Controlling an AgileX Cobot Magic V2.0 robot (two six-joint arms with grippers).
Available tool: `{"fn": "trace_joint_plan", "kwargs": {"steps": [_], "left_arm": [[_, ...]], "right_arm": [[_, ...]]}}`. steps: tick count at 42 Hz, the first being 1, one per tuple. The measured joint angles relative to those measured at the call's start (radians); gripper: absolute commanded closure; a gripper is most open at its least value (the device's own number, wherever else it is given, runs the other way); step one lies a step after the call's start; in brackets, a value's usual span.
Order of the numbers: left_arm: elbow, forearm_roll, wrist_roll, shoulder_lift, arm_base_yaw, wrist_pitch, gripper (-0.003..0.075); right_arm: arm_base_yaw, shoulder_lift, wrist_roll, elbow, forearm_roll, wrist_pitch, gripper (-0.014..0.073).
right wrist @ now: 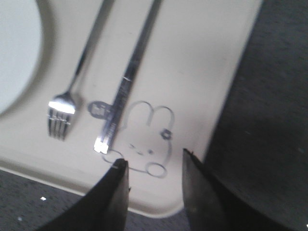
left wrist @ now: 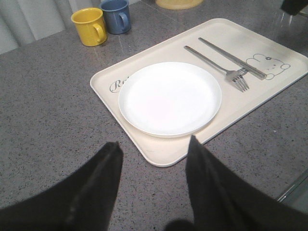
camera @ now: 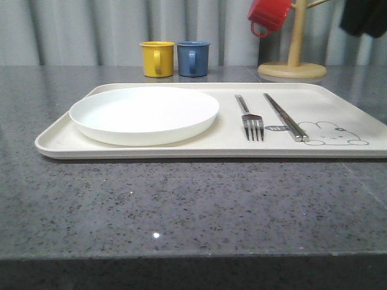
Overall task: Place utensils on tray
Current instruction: 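Place the chopsticks on the tray beside the fork and release, then move the right gripper to the metal spoon and grasp it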
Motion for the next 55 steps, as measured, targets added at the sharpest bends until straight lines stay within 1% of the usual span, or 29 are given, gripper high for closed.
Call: {"fn": "trace_joint_plan", "kwargs": {"steps": [5,7,13,19,26,33,40,55], "left_arm": [[0.000,0.000,0.000,0.000,0.000,0.000,0.0409],[0.000,0.000,0.000,0.000,0.000,0.000,0.0409],[0.000,0.000,0.000,0.000,0.000,0.000,0.0409],[0.000,0.000,0.000,0.000,0.000,0.000,0.0409],[0.000,0.000,0.000,0.000,0.000,0.000,0.0409],[0.000,0.000,0.000,0.000,0.000,0.000,0.0409],[0.000,0.000,0.000,0.000,0.000,0.000,0.0409],[0.000,0.000,0.000,0.000,0.000,0.000,0.0409]], "right_arm": [[-0.103,-0.060,-0.013,0.037,-0.047,0.037,0.0289],[-0.168,-0.068,-0.025,0.048,-0.056,0.053,0.0289],[-0.332,-0.055,-0.064,0.060,-0.062,0.058,0.0289],[-0.435,-0.012,-0.085,0.062,-0.062,0.029,0.0289],[-0.471,0.072,-0.113,0.062,-0.077,-0.032,0.0289],[-0.473,0.159,-0.121,0.062,-0.126,-0.081,0.0289],[-0.473,0.232,-0.123,0.062,-0.132,-0.106,0.0289],[-0.473,0.294,-0.123,0.062,-0.132,-0.141,0.0289]]}}
